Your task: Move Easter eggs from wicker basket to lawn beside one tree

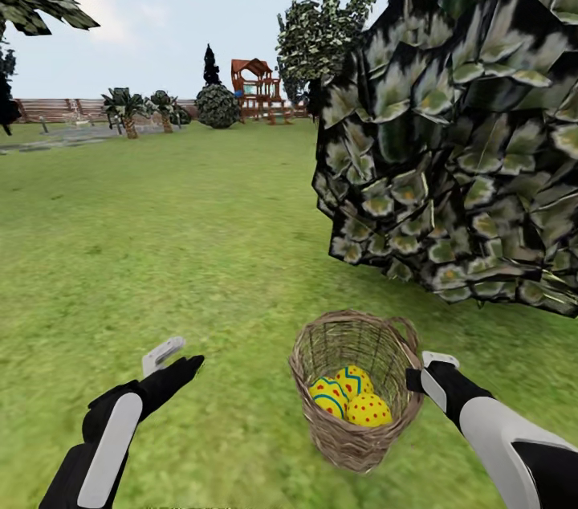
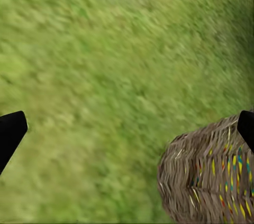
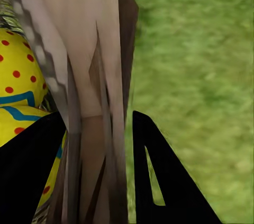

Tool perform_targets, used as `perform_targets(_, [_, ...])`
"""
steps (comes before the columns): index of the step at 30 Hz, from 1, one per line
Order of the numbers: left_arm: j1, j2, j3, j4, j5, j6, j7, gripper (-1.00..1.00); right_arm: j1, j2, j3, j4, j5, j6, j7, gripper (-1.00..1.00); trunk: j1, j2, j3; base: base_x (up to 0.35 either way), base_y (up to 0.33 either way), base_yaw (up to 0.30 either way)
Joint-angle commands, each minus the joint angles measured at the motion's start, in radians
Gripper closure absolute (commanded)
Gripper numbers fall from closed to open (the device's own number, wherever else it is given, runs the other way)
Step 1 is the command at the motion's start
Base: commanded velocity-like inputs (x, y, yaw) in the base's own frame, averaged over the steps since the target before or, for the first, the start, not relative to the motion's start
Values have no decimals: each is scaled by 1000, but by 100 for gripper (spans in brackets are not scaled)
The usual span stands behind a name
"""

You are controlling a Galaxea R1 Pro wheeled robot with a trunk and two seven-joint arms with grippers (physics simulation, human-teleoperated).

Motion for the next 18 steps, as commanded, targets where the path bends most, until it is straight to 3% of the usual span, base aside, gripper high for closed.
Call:
perform_targets(1, [-1,-1,1,0,11,3,8,-100,0,0,-6,-3,-11,4,-5,100,0,-1,-1,77,289,267])
perform_targets(4, [-1,-1,0,0,11,3,8,-100,0,0,-7,-3,-11,4,-5,100,0,-1,-3,70,226,267])
perform_targets(11, [-1,-2,0,0,8,2,17,-100,0,0,-7,-2,-11,4,-5,100,0,-1,-6,5,15,260])
perform_targets(18, [-1,-4,-2,0,3,2,17,-100,0,13,-7,-2,-10,5,-5,100,0,-1,-7,0,0,28])
